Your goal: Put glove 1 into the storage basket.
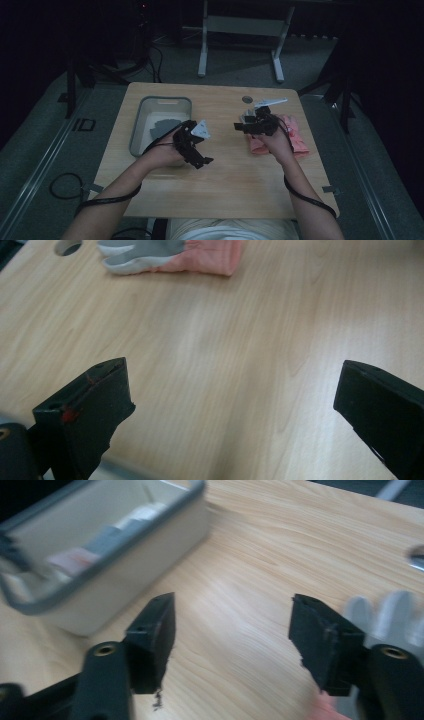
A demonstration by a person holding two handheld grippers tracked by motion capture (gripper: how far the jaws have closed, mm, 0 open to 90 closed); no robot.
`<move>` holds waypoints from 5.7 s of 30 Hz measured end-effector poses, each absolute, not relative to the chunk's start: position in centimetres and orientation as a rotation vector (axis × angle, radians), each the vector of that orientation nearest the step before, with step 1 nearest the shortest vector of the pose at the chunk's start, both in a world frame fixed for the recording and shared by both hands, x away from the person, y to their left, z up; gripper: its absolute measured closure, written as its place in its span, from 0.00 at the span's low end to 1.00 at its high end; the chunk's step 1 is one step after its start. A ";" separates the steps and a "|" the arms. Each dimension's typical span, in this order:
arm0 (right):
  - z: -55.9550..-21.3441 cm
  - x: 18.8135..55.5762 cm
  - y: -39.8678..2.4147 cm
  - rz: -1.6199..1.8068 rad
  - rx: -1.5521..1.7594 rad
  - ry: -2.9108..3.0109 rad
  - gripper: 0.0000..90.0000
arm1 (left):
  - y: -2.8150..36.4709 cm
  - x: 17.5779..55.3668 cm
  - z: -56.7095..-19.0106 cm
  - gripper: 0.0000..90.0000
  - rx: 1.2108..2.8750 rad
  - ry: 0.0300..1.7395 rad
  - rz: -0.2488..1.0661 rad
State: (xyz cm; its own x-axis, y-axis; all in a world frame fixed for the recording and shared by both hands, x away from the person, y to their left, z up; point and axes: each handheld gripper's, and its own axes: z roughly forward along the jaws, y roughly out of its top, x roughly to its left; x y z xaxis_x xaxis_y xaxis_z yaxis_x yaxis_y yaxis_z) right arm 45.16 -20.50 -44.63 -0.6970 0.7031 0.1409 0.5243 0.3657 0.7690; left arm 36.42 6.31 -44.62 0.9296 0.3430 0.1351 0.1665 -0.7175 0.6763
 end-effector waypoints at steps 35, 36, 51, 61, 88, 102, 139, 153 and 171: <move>-48.7 49.6 -25.2 0.899 1.163 2.318 0.72 | 3.5 29.2 -55.1 0.02 2.269 0.431 0.374; -49.1 50.0 -25.1 0.878 1.152 2.335 0.72 | 3.5 29.1 -55.1 0.02 2.245 0.445 0.387; -52.6 52.5 -23.8 0.730 1.111 2.446 0.73 | 3.9 27.9 -55.6 0.02 2.128 0.485 0.434; -53.0 52.1 -23.7 0.777 1.223 2.400 0.96 | 4.2 28.0 -55.5 0.02 2.073 0.505 0.440; -47.0 39.0 -20.6 1.102 1.418 2.115 0.99 | 4.0 27.9 -55.7 0.02 2.069 0.499 0.471; -52.9 40.5 -16.9 0.975 1.492 2.189 0.99 | 4.1 28.0 -56.1 0.02 2.073 0.496 0.461; -46.6 40.5 -26.2 1.036 1.304 2.030 0.78 | 4.1 28.2 -56.2 0.02 2.072 0.489 0.417; -47.4 43.6 -35.1 0.889 1.373 2.025 0.73 | 4.3 28.2 -56.1 0.02 2.049 0.492 0.422; -50.9 48.4 -35.3 0.717 1.367 2.112 0.58 | 4.3 28.1 -56.3 0.02 2.062 0.476 0.424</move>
